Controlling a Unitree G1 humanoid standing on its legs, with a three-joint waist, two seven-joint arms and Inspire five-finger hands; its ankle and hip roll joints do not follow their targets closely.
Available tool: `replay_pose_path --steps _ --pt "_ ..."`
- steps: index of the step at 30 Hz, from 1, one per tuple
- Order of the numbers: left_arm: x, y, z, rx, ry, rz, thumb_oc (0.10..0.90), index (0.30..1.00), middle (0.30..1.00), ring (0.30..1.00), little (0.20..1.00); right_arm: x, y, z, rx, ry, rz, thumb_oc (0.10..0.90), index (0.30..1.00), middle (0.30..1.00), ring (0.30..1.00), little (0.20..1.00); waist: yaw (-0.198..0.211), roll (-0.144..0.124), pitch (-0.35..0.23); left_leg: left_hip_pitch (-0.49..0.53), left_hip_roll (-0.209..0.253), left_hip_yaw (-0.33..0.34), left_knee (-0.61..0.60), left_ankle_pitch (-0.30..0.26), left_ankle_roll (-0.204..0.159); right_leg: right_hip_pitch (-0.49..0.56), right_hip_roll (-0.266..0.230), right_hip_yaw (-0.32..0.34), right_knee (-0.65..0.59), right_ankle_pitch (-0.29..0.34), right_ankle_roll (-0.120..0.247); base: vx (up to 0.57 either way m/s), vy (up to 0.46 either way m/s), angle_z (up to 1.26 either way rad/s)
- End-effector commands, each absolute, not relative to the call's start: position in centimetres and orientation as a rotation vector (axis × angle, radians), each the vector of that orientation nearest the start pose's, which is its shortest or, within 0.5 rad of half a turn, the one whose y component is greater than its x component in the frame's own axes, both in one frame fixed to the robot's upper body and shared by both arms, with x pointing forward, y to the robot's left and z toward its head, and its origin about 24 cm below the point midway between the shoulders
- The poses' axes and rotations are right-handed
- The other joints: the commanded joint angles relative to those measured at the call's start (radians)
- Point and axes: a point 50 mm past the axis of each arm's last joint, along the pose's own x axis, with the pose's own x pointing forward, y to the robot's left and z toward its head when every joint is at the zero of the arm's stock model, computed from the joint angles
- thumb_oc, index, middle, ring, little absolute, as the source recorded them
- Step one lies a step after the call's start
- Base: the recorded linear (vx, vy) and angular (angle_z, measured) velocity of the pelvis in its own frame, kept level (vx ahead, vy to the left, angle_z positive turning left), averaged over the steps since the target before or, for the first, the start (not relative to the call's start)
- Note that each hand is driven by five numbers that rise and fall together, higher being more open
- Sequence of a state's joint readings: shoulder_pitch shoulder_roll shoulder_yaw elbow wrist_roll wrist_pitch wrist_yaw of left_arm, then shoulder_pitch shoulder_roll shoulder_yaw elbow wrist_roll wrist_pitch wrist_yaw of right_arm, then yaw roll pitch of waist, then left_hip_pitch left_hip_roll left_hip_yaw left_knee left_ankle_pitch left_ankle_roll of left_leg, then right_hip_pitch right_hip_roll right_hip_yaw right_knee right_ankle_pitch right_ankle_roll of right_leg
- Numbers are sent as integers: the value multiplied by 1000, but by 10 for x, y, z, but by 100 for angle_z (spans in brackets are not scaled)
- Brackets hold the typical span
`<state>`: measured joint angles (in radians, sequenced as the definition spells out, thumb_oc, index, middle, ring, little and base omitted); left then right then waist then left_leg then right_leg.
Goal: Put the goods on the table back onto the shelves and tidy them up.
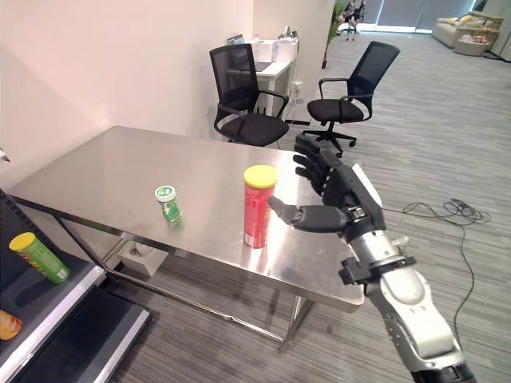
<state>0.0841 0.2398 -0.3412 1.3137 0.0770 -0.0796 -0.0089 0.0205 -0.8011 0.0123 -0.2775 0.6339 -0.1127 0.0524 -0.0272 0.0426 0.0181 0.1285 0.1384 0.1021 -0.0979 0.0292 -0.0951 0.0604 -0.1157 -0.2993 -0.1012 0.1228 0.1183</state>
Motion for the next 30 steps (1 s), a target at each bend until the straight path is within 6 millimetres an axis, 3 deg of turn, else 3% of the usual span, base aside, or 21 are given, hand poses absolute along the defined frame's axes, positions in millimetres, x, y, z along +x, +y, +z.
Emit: replay_pose_path --steps 1,11,30 --pt "58 178 -175 351 1259 -355 800 900 900 900 900 253 -230 210 -146 -571 230 800 900 900 900 900 41 -44 12 54 14 64 11 -97 -6 -4 53 10 23 -109 -34 0 0 0" --pt "57 180 -175 356 1264 -344 800 900 900 900 900 258 -235 209 -129 -580 163 800 900 900 900 900 45 -42 14 49 20 55 11 -93 -10 -3 58 3 25 -114 -38 8 -14 3" --pt "58 183 -175 361 1266 -341 800 900 900 900 900 277 -225 199 -81 -534 158 800 900 900 900 900 65 -44 16 43 48 41 11 -78 -28 5 83 -15 25 -136 -54 11 -16 3"
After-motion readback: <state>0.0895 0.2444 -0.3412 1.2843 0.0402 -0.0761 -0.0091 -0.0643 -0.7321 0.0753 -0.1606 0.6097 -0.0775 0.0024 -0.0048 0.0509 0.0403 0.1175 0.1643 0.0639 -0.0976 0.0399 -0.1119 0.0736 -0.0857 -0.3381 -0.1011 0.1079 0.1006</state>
